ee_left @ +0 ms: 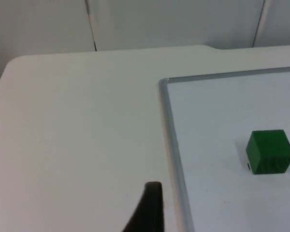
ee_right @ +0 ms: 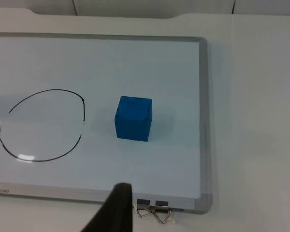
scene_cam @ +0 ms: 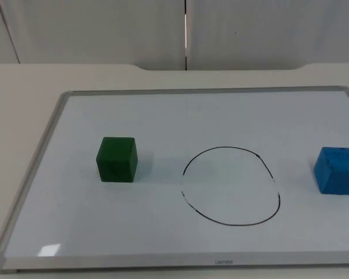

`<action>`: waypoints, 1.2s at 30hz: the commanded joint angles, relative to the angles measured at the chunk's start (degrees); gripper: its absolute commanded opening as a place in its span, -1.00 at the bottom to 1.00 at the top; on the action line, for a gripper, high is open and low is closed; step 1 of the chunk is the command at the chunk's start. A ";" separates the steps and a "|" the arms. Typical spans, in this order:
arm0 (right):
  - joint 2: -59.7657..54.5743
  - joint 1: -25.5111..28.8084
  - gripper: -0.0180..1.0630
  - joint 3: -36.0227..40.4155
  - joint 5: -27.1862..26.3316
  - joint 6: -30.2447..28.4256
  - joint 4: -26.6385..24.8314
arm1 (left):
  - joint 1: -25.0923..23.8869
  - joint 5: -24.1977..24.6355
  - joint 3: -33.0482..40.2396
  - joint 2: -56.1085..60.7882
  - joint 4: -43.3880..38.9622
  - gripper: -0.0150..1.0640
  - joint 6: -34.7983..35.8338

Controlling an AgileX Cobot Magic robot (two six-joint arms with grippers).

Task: Push the two cubes into the marked area.

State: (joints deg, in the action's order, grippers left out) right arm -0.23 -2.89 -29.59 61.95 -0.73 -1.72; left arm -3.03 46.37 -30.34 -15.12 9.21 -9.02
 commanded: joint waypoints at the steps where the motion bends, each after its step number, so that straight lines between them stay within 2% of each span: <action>1: 0.23 0.29 0.98 0.08 -0.21 -0.17 0.06 | 0.00 -2.52 -0.31 -1.10 2.24 0.39 -0.13; 3: 0.23 0.29 0.98 0.08 -0.21 -0.17 0.06 | 0.00 -3.43 -0.31 -1.49 3.54 0.22 -0.94; 4: 0.23 0.29 0.98 0.08 -0.21 -0.17 0.06 | 0.00 -3.43 -0.31 -1.49 3.54 0.22 -0.94; 9: 0.23 0.29 0.98 0.08 -0.21 -0.17 0.06 | 0.00 -3.72 -0.31 -1.59 5.02 -0.36 -4.22; 10: 0.23 0.29 0.98 0.08 -0.21 -0.17 0.06 | 0.00 -3.72 -0.31 -1.59 5.02 -0.36 -4.22; 14: 0.23 0.29 0.98 0.08 -0.21 -0.17 0.06 | 0.00 -3.83 -0.31 -1.59 5.28 -0.69 -4.22; 17: 0.23 0.29 0.98 0.08 -0.21 -0.17 0.06 | 0.00 -3.83 -0.31 -1.59 6.18 -0.75 -4.49; 22: 0.23 0.29 0.98 0.08 -0.21 -0.17 0.06 | 0.00 -3.92 -0.31 -1.59 11.95 -0.75 -10.35; 26: 0.23 0.29 0.98 0.08 -0.21 -0.17 0.06 | 0.00 -5.92 -0.31 -2.37 16.12 -0.75 -13.29; 30: 0.23 0.29 0.98 0.08 -0.21 -0.17 0.06 | 0.00 -6.99 -0.31 -5.72 18.44 -0.75 -14.46; 35: 0.23 0.29 0.98 0.08 -0.20 -0.17 0.17 | 0.00 -8.78 -0.31 -11.91 24.97 -0.75 -19.82; 36: 0.23 0.29 0.98 0.08 -0.20 -0.17 0.17 | 0.00 -9.52 -0.31 -15.01 28.07 -0.75 -23.01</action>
State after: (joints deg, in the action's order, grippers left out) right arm -0.23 -2.89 -29.59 61.95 -0.73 -1.72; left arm -3.03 38.33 -30.34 -28.03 33.83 -29.59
